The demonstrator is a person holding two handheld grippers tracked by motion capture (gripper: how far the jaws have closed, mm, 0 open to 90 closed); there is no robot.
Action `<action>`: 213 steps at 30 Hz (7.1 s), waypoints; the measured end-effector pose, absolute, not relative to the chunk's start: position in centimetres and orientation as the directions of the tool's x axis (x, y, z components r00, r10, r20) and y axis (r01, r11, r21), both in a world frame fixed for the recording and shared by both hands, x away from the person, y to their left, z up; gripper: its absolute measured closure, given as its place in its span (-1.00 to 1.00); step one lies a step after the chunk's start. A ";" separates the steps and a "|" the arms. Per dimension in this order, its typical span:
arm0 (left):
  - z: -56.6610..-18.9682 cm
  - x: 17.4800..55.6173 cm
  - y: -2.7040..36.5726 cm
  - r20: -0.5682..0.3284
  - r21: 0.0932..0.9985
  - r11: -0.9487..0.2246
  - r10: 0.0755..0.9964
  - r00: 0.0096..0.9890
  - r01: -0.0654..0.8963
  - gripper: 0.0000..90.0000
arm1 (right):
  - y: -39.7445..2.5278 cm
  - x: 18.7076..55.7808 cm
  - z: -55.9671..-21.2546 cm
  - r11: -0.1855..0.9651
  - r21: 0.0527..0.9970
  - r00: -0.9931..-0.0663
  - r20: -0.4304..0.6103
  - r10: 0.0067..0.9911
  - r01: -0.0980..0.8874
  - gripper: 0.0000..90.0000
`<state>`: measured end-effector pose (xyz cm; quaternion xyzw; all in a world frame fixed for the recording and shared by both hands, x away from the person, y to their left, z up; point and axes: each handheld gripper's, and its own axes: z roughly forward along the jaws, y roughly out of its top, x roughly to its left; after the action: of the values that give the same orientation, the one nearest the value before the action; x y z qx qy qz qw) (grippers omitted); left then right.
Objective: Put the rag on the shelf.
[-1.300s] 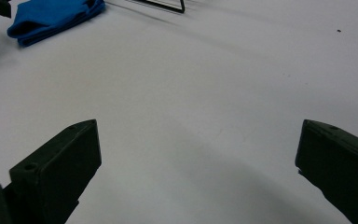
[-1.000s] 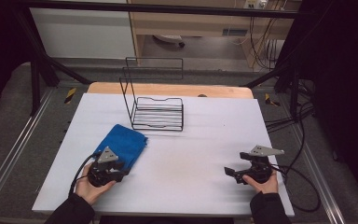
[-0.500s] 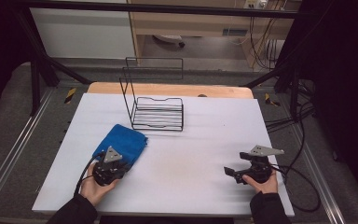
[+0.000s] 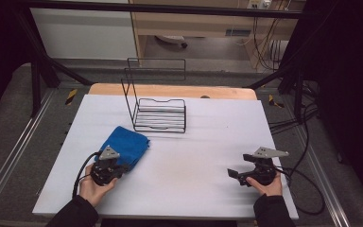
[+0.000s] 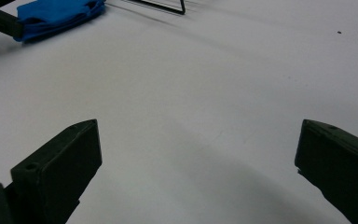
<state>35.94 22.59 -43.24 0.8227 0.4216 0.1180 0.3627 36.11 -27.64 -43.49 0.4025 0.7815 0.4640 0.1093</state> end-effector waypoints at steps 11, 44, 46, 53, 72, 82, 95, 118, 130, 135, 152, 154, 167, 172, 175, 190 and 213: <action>-41.5 33.5 20.8 -0.221 0.707 -0.371 0.692 0.687 0.602 0.91 | -27.7 36.1 -43.4 0.247 0.815 -0.655 0.200 0.729 0.524 -0.97; -42.8 34.7 28.4 -0.168 0.685 -0.323 0.802 0.573 0.653 -0.02 | -14.8 39.2 -41.0 0.294 0.821 -0.671 0.138 0.729 0.489 -0.74; -43.2 34.7 28.5 -0.171 0.672 -0.327 0.805 0.568 0.665 0.07 | -12.7 39.9 -41.2 0.311 0.812 -0.686 0.143 0.713 0.493 -0.64; -43.7 34.7 28.0 -0.174 0.642 -0.353 0.798 0.577 0.681 0.38 | -6.4 42.1 -42.9 0.353 0.773 -0.709 0.171 0.684 0.527 -0.28; -44.1 34.7 27.7 -0.228 0.603 -0.337 0.796 0.561 0.723 0.84 | -2.1 41.8 -45.7 0.320 0.716 -0.663 0.262 0.701 0.621 0.65; -43.5 33.7 27.7 -0.305 0.589 -0.292 0.784 0.541 0.754 0.90 | -2.3 42.9 -44.7 0.266 0.730 -0.666 0.330 0.669 0.629 0.91; -41.5 34.6 28.6 -0.193 0.702 -0.262 0.825 0.531 0.663 0.04 | -1.7 43.5 -44.3 0.357 0.787 -0.735 0.171 0.657 0.503 -0.01; -42.1 43.6 26.9 -0.165 0.687 -0.259 0.855 0.492 0.679 -0.13 | -5.7 41.2 -41.6 0.381 0.788 -0.732 0.127 0.669 0.485 -0.86; -43.8 44.4 26.0 -0.161 0.642 -0.315 0.836 0.525 0.699 0.45 | -5.5 41.3 -42.6 0.378 0.784 -0.741 0.149 0.655 0.492 -0.77; -44.0 44.5 25.7 -0.166 0.642 -0.317 0.832 0.530 0.698 0.62 | -5.1 41.9 -42.8 0.336 0.794 -0.727 0.184 0.662 0.506 -0.62; -44.3 44.2 26.0 -0.198 0.642 -0.302 0.823 0.533 0.705 0.85 | -1.2 44.7 -44.6 0.342 0.738 -0.667 0.191 0.720 0.581 0.04; -44.3 44.2 26.0 -0.196 0.645 -0.300 0.824 0.532 0.703 0.85 | -1.2 44.7 -44.8 0.348 0.732 -0.665 0.189 0.722 0.585 0.08; -44.4 44.0 26.0 -0.201 0.653 -0.293 0.822 0.532 0.699 0.88 | -0.8 44.2 -45.3 0.329 0.680 -0.649 0.284 0.706 0.656 0.65; -44.5 44.0 26.1 -0.204 0.658 -0.293 0.817 0.539 0.694 0.88 | -0.8 44.4 -45.3 0.317 0.663 -0.639 0.321 0.699 0.679 0.81; -44.5 44.0 26.2 -0.216 0.658 -0.282 0.818 0.534 0.699 0.89 | -0.8 44.5 -45.2 0.303 0.649 -0.626 0.345 0.700 0.697 0.88; -43.0 42.8 27.1 -0.239 0.711 -0.248 0.795 0.557 0.658 0.93 | -1.2 43.8 -43.7 0.289 0.694 -0.658 0.347 0.668 0.659 0.91; -40.5 40.1 27.6 -0.170 0.800 -0.248 0.780 0.603 0.546 0.93 | -1.6 41.6 -41.7 0.279 0.810 -0.740 0.257 0.621 0.516 0.91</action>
<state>40.13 27.57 -40.45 0.7789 0.4256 0.1322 0.4413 41.58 -1.60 -41.70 0.3562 0.7980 0.4831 0.0543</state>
